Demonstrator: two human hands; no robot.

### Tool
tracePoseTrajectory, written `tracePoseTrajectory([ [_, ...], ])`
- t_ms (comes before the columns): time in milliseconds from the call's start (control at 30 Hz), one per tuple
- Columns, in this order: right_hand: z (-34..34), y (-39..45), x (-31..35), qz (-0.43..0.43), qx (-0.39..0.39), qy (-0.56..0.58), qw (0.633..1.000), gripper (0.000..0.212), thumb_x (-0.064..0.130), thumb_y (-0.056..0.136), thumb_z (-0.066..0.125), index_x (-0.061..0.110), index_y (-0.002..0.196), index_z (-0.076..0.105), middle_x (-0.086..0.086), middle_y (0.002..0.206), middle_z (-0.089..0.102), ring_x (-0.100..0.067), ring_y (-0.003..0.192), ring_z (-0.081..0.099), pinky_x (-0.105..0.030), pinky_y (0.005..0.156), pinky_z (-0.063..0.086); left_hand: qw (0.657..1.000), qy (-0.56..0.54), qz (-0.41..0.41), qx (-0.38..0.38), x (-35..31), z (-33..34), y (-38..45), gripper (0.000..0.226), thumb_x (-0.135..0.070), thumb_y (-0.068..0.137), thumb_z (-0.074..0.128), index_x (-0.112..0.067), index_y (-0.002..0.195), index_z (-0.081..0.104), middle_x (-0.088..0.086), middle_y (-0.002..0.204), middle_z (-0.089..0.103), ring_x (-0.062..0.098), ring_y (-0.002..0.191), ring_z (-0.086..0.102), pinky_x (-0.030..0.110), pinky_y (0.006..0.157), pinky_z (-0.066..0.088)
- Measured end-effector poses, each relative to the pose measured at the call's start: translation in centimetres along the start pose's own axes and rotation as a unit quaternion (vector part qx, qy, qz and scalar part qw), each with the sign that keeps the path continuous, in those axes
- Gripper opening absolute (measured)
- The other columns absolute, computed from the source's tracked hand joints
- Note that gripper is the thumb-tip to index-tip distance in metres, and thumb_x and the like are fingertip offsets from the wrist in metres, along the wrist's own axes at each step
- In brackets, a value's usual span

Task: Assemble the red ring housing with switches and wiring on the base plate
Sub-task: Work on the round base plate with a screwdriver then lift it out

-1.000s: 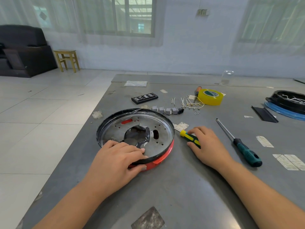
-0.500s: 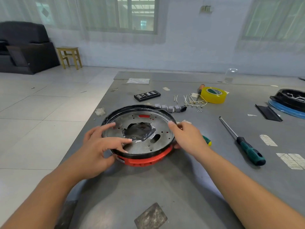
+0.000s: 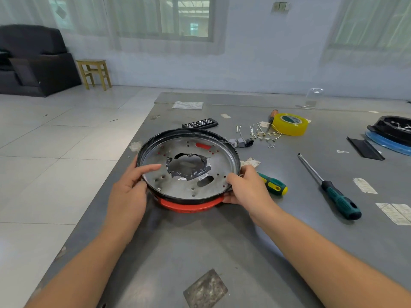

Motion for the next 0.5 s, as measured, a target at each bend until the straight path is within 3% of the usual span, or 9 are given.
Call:
tracePoseTrajectory([
  [67, 0.1, -0.4, -0.3, 0.008, 0.008, 0.019, 1.0, 0.03, 0.015, 0.09, 0.06, 0.025, 0.115, 0.047, -0.01, 0.097, 0.072, -0.02, 0.065, 0.077, -0.034, 0.058, 0.063, 0.996, -0.052, -0.067, 0.009, 1.0, 0.1, 0.3, 0.05, -0.012, 0.082, 0.044, -0.04, 0.098, 0.082, -0.026, 0.124, 0.069, 0.007, 0.107, 0.066, 0.038, 0.106, 0.049],
  [100, 0.2, -0.6, -0.5, 0.012, 0.012, 0.028, 0.999, 0.04, 0.017, 0.088, 0.062, 0.026, 0.122, 0.042, -0.01, 0.091, 0.074, -0.023, 0.065, 0.077, -0.035, 0.059, 0.063, 0.995, -0.053, -0.079, 0.027, 1.0, 0.3, 0.4, 0.047, -0.022, 0.078, 0.044, -0.039, 0.101, 0.082, -0.023, 0.117, 0.071, 0.01, 0.103, 0.064, 0.038, 0.102, 0.047],
  [133, 0.2, -0.9, -0.7, 0.014, 0.018, 0.037, 0.999, 0.048, 0.018, 0.087, 0.064, 0.029, 0.125, 0.038, -0.008, 0.082, 0.075, -0.024, 0.063, 0.077, -0.036, 0.059, 0.064, 0.995, -0.039, -0.08, 0.047, 1.0, 0.4, 0.3, 0.045, -0.029, 0.078, 0.047, -0.04, 0.104, 0.081, -0.024, 0.117, 0.07, 0.007, 0.107, 0.062, 0.036, 0.104, 0.045],
  [200, 0.4, -1.6, -0.8, 0.013, 0.036, 0.053, 0.998, 0.058, 0.019, 0.087, 0.068, 0.036, 0.128, 0.031, -0.002, 0.066, 0.075, -0.025, 0.06, 0.075, -0.036, 0.06, 0.063, 0.995, 0.017, -0.059, 0.08, 0.7, 0.5, 0.0, 0.04, -0.037, 0.08, 0.054, -0.049, 0.111, 0.077, -0.031, 0.127, 0.063, -0.013, 0.12, 0.054, 0.018, 0.105, 0.04],
  [267, 0.6, -2.4, -0.8, 0.015, 0.05, 0.072, 0.996, 0.062, 0.021, 0.088, 0.072, 0.039, 0.127, 0.027, 0.003, 0.063, 0.074, -0.027, 0.061, 0.076, -0.035, 0.06, 0.063, 0.993, 0.045, -0.059, 0.086, 1.0, 0.5, 0.3, 0.042, -0.035, 0.079, 0.057, -0.053, 0.113, 0.073, -0.032, 0.119, 0.064, -0.023, 0.103, 0.056, 0.012, 0.086, 0.04],
  [333, 0.6, -3.1, -0.9, 0.025, 0.06, 0.103, 0.993, 0.064, 0.023, 0.089, 0.076, 0.039, 0.128, 0.027, -0.008, 0.066, 0.073, -0.028, 0.063, 0.076, -0.035, 0.06, 0.063, 0.994, 0.024, -0.082, 0.073, 1.4, 0.5, 0.7, 0.049, -0.026, 0.076, 0.056, -0.052, 0.114, 0.072, -0.015, 0.102, 0.067, -0.002, 0.075, 0.063, 0.023, 0.07, 0.045],
  [367, 0.6, -3.3, -0.9, 0.035, 0.066, 0.118, 0.99, 0.064, 0.025, 0.09, 0.076, 0.039, 0.13, 0.028, -0.014, 0.073, 0.07, -0.03, 0.063, 0.075, -0.036, 0.061, 0.063, 0.994, 0.004, -0.093, 0.062, 1.5, 0.4, 0.9, 0.055, -0.02, 0.074, 0.056, -0.051, 0.117, 0.071, -0.009, 0.103, 0.07, 0.007, 0.075, 0.064, 0.03, 0.071, 0.049],
  [433, 0.6, -3.6, -1.0, 0.058, 0.076, 0.137, 0.986, 0.06, 0.033, 0.093, 0.074, 0.038, 0.132, 0.028, -0.017, 0.081, 0.066, -0.032, 0.065, 0.075, -0.037, 0.062, 0.063, 0.993, -0.04, -0.11, 0.031, 1.7, 0.4, 1.1, 0.069, -0.013, 0.073, 0.057, -0.043, 0.135, 0.061, -0.012, 0.128, 0.069, 0.009, 0.107, 0.069, 0.038, 0.097, 0.053],
  [500, 0.6, -3.6, -1.2, 0.075, 0.085, 0.142, 0.983, 0.049, 0.036, 0.096, 0.07, 0.024, 0.13, 0.037, -0.015, 0.071, 0.067, -0.033, 0.067, 0.076, -0.037, 0.062, 0.062, 0.988, -0.054, -0.146, -0.006, 2.0, 0.3, 0.8, 0.076, -0.025, 0.073, 0.064, -0.033, 0.147, 0.049, -0.01, 0.141, 0.063, 0.012, 0.126, 0.064, 0.045, 0.112, 0.048],
])
Point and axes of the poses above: each hand's wrist, its own y-axis towards the middle knuckle, its own z-axis out of the palm, x = y × z, the point moved 7 cm from there along y, towards the middle knuckle
